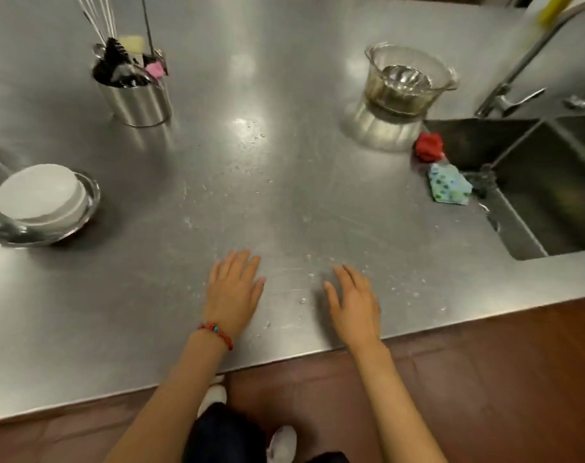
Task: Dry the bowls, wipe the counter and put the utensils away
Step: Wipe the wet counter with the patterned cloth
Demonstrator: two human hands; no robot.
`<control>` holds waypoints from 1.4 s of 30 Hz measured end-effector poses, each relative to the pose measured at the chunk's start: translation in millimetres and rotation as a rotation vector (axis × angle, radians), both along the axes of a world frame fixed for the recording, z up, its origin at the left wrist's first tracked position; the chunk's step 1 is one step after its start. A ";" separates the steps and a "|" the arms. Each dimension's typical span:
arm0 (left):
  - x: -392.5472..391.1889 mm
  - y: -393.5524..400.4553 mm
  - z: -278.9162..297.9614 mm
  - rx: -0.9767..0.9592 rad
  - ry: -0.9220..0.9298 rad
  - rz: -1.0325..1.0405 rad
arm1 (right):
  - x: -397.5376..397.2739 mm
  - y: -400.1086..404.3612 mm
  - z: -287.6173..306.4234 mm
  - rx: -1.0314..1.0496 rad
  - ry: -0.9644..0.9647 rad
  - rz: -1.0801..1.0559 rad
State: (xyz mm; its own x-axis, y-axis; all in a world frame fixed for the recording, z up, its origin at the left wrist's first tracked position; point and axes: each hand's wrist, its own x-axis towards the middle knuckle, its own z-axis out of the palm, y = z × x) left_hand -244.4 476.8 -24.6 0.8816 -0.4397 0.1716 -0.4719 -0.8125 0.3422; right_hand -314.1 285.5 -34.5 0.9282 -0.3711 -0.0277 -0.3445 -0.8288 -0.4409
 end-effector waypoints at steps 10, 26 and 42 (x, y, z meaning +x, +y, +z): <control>8.5 -145.4 2.3 0.001 -0.024 -0.167 | -29.0 -124.5 8.8 0.003 0.007 -0.182; 93.9 -336.5 -2.6 0.101 0.002 -0.250 | 65.4 -313.7 6.0 0.099 -0.013 -0.287; 102.5 -412.1 -18.1 0.146 0.146 0.064 | 186.9 -420.7 -20.4 0.223 0.043 -0.174</control>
State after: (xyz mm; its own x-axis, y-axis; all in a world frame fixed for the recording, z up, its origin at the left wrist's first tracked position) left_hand -141.9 64.8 -42.8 0.9192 -0.3933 -0.0217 -0.3720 -0.8850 0.2798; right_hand -127.2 -135.2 -54.9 0.8471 -0.5055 -0.1640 -0.4955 -0.6397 -0.5876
